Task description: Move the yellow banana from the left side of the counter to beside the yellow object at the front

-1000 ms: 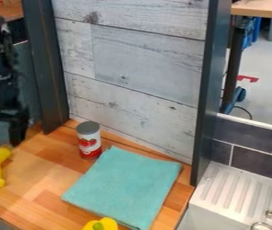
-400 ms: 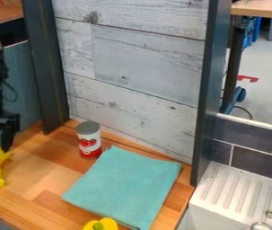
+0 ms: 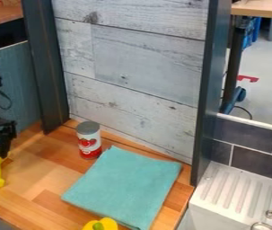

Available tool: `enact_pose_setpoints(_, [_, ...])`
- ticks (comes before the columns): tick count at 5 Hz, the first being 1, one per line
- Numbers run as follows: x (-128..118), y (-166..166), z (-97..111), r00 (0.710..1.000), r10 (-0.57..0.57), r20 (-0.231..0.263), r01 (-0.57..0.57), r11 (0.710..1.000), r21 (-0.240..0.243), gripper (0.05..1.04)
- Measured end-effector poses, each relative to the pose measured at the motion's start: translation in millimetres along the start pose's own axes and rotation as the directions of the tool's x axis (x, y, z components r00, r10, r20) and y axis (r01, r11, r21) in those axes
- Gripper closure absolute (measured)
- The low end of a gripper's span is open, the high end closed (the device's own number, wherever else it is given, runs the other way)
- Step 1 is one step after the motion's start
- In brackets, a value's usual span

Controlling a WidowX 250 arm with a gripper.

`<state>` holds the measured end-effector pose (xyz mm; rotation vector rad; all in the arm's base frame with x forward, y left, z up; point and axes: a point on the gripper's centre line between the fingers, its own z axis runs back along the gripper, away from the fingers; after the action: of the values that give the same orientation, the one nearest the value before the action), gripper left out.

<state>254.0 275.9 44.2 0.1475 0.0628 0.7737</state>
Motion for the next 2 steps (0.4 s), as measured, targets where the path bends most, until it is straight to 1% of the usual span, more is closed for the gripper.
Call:
enact_pose_setpoints(1, [-0.5,2.0,-13.0,0.999,0.023,-0.026,-0.024,0.999,-0.040,0.081])
enact_pose_setpoints(2, [3.5,-1.0,-19.0,0.999,0.034,-0.038,-0.036,0.998,-0.053,0.081])
